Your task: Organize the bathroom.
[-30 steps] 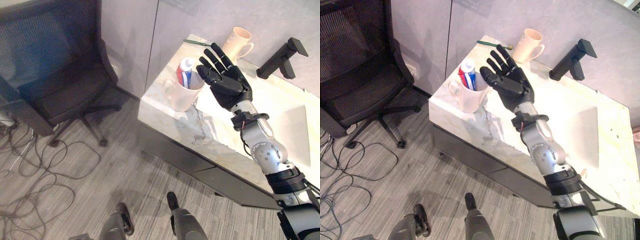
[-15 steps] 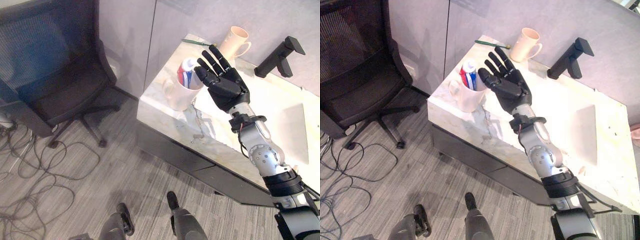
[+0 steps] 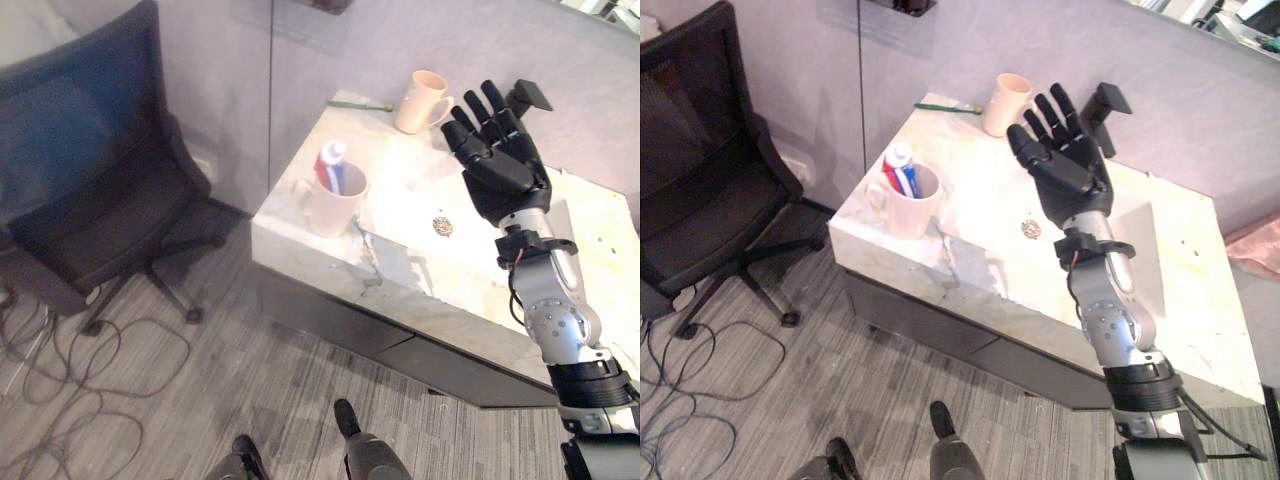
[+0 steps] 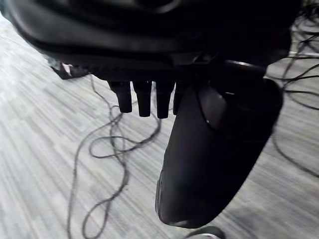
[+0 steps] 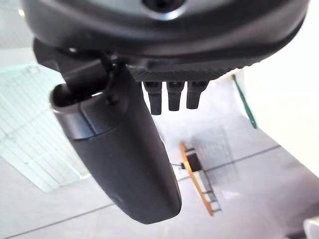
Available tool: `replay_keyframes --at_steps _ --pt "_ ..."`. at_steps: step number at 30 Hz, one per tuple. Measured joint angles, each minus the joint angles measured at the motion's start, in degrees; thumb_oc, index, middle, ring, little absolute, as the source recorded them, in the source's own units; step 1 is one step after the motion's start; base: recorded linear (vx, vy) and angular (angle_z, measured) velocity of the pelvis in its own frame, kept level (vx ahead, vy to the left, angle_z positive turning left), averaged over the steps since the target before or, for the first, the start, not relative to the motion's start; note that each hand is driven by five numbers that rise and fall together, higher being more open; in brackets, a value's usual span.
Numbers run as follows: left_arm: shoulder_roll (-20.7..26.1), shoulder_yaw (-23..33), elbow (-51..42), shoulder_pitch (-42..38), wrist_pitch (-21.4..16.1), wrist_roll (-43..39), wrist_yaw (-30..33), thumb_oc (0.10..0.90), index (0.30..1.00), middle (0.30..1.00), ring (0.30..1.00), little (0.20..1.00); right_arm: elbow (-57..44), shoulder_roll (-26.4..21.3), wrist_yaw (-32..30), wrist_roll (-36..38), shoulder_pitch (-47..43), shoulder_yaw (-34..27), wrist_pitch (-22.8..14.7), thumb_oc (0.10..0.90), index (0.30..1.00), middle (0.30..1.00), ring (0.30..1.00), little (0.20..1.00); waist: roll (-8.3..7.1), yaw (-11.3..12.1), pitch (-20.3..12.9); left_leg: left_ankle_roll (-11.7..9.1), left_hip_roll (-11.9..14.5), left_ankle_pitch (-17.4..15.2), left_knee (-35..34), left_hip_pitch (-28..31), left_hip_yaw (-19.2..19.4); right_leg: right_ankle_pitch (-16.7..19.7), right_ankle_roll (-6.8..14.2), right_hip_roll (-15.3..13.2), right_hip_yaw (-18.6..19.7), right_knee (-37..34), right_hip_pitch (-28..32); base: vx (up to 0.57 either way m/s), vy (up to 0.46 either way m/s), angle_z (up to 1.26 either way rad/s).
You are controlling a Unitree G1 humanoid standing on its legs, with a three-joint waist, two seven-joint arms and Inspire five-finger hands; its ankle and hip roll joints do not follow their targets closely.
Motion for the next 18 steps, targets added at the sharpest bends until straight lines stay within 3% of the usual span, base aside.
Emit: replay_keyframes --at_steps 1,2,3,4,6,8,9,11,14,17,18 --pt "-0.16 0.12 0.12 0.26 -2.41 0.74 -0.15 0.8 0.9 0.9 0.9 0.9 -0.01 -0.03 -0.34 -0.04 0.38 -0.46 -0.57 0.8 0.9 0.9 0.9 0.9 0.11 -0.06 -0.55 -0.14 -0.01 0.07 -0.36 0.19 0.09 0.0 0.0 0.03 -0.03 -0.06 0.02 0.11 -0.032 -0.14" --pt "-0.26 0.6 0.09 0.97 -7.64 1.48 -0.76 0.8 0.9 0.9 0.9 0.9 -0.01 -0.04 -1.3 -0.12 1.31 -1.79 -1.64 0.8 0.9 0.9 0.9 0.9 0.05 -0.16 -1.49 -0.51 -0.08 0.32 -1.35 0.98 0.48 0.02 -0.03 0.02 0.09 -0.38 0.22 0.09 -0.035 -0.07" --pt "-0.26 0.61 0.09 1.01 -7.97 1.54 -0.79 0.8 0.9 0.9 0.9 0.9 -0.01 -0.04 -1.36 -0.15 1.36 -1.86 -1.69 0.8 0.9 0.9 0.9 0.9 0.04 -0.14 -1.52 -0.53 -0.09 0.34 -1.4 1.06 0.5 0.03 -0.05 0.01 0.1 -0.4 0.25 0.13 -0.065 -0.09" --pt "-0.35 1.53 0.03 1.45 -12.08 2.52 -1.3 0.8 0.9 0.9 0.9 0.9 -0.04 -0.16 -2.95 -1.12 1.97 -3.27 -2.79 0.8 0.9 0.9 0.9 0.9 0.17 -0.27 -2.48 -0.79 -0.06 0.55 -2.27 1.49 0.72 0.11 -0.14 0.04 0.11 -0.96 0.55 0.11 -0.057 -0.05" --pt "-0.24 4.22 -0.06 1.76 -15.41 2.58 -3.67 0.8 0.9 0.9 0.9 0.9 0.0 -2.31 -7.75 -9.57 4.48 -6.74 -4.92 0.8 0.9 0.9 0.9 0.9 -0.12 -0.07 -3.45 -1.4 -0.31 1.2 -4.32 3.84 1.29 0.2 -0.21 0.03 0.09 -1.6 2.02 0.12 -0.039 -0.07" --pt "-0.26 5.11 -0.03 2.55 -15.22 1.76 -5.91 0.8 0.9 0.9 0.9 0.9 0.14 -4.93 -11.53 -16.01 7.08 -8.85 -6.0 0.8 0.9 0.9 0.9 0.9 0.08 -0.15 -5.06 -1.65 -0.41 1.38 -5.48 4.3 1.6 0.21 -0.21 0.04 0.08 -2.01 2.07 0.18 0.034 -0.09" --pt "-0.28 5.53 0.12 3.62 -15.08 0.0 -9.19 0.8 0.9 0.9 0.9 0.9 2.4 -9.29 -17.58 -25.62 10.37 -12.47 -7.46 0.8 0.9 0.9 0.9 0.9 0.13 -0.4 -6.31 -2.52 -0.87 0.99 -6.73 5.32 1.87 0.21 -0.23 0.03 0.07 -2.68 2.56 0.23 0.034 -0.09" --pt "-0.33 7.46 -0.52 5.27 -15.06 -2.45 -13.49 0.8 0.9 0.9 0.9 0.9 10.71 -15.71 -25.29 -36.0 16.59 -21.51 -8.45 0.8 0.9 0.9 0.9 0.9 0.11 -1.25 -7.51 -2.48 -0.8 1.82 -8.85 7.21 2.53 0.27 -0.17 0.22 -0.24 -2.94 3.21 0.11 -0.011 -0.13" --pt "0.02 9.45 -0.48 7.01 -14.18 -4.23 -17.26 0.8 0.9 0.9 0.9 0.9 23.13 -18.99 -32.47 -38.42 23.32 -34.82 -8.56 0.8 0.9 0.9 0.9 0.9 0.26 -3.02 -8.61 -2.98 -0.66 2.18 -10.34 8.51 3.53 0.35 -0.28 0.8 -0.01 -3.18 3.05 0.06 -0.024 -0.25" --pt "0.63 10.78 -0.16 8.5 -13.18 -4.58 -20.31 0.8 0.9 0.9 0.9 0.9 37.74 -19.59 -35.41 -34.72 31.82 -46.98 -8.27 0.8 0.9 0.9 0.9 0.9 0.78 -5.28 -10.81 -3.32 -0.59 2.55 -12.52 9.95 4.65 0.41 -0.34 1.02 -0.11 -4.43 3.55 0.04 -0.026 -0.3" --pt "0.71 11.26 -0.17 8.52 -12.88 -4.6 -20.85 0.8 0.9 0.9 0.9 0.9 40.16 -19.5 -36.08 -33.24 32.9 -48.12 -7.98 0.8 0.9 0.9 0.9 0.9 0.94 -5.97 -10.92 -3.4 -0.68 2.65 -13.05 10.36 4.72 0.45 -0.39 1.02 -0.09 -4.54 3.78 0.02 -0.019 -0.22"
